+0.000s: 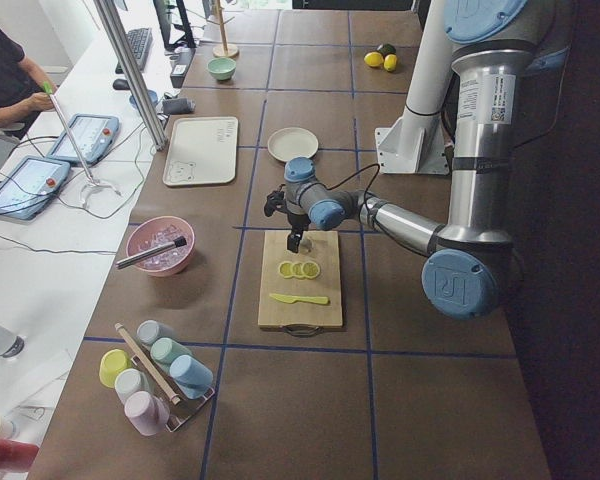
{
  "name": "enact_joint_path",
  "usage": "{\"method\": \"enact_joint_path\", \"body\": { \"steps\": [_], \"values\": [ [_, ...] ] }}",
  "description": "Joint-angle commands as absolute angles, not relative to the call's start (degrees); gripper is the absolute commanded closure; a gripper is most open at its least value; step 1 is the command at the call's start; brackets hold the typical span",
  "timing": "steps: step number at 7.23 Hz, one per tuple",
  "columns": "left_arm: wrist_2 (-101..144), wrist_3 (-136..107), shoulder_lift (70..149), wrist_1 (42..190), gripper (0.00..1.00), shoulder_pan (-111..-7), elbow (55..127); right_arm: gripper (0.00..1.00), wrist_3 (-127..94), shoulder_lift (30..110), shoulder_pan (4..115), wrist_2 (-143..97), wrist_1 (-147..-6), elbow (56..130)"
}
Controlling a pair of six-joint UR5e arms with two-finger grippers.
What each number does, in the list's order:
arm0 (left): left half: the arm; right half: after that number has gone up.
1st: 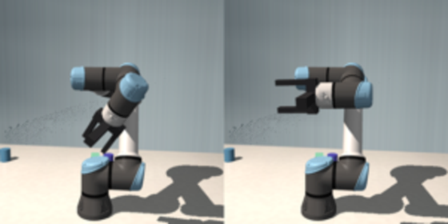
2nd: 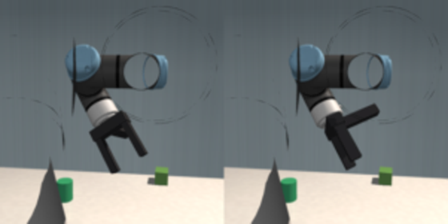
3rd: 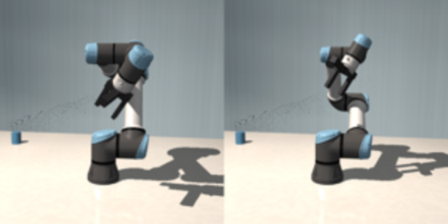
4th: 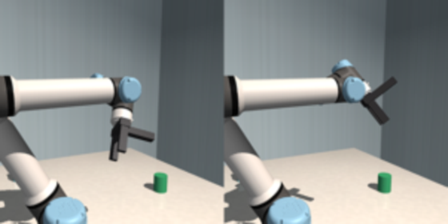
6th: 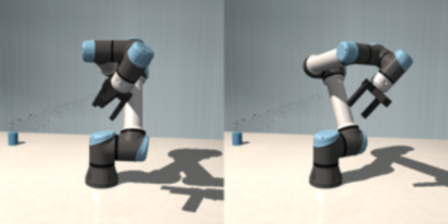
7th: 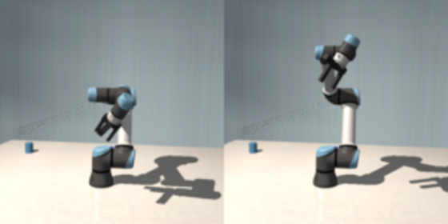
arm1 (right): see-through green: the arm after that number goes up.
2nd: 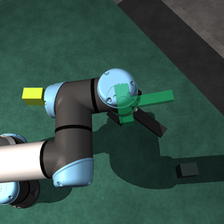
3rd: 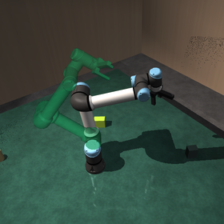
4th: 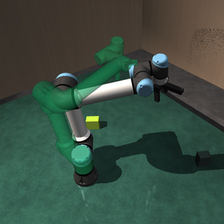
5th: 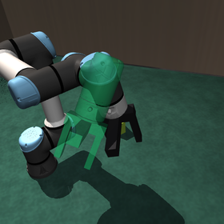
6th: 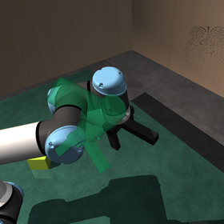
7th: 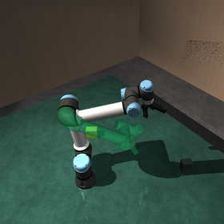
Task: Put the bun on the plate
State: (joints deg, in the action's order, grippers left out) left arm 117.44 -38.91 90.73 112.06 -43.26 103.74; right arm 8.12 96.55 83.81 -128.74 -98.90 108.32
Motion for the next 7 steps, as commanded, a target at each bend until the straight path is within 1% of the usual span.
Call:
{"method": "enact_joint_path", "body": {
  "steps": [1,4,5,6,7],
  "values": [
    [117.25,-39.02,91.49,112.06,0.03,-42.89,103.01,0.0,8.17,96.5,83.85,-128.76,-98.96,108.28],
    [117.25,-38.76,91.49,112.15,0.21,-42.37,101.96,0.0,8.17,96.5,83.85,-128.93,-98.96,108.19],
    [117.25,-38.67,91.49,112.15,0.24,-42.36,101.95,0.0,8.17,96.5,83.85,-128.94,-98.96,108.19],
    [117.25,-38.58,91.49,112.15,0.3,-42.36,101.78,0.0,8.17,96.59,83.85,-129.11,-98.96,108.19],
    [117.25,-38.58,91.49,112.15,0.38,-42.36,101.86,0.0,8.09,96.5,83.76,-129.11,-98.96,108.19]
  ]
}}
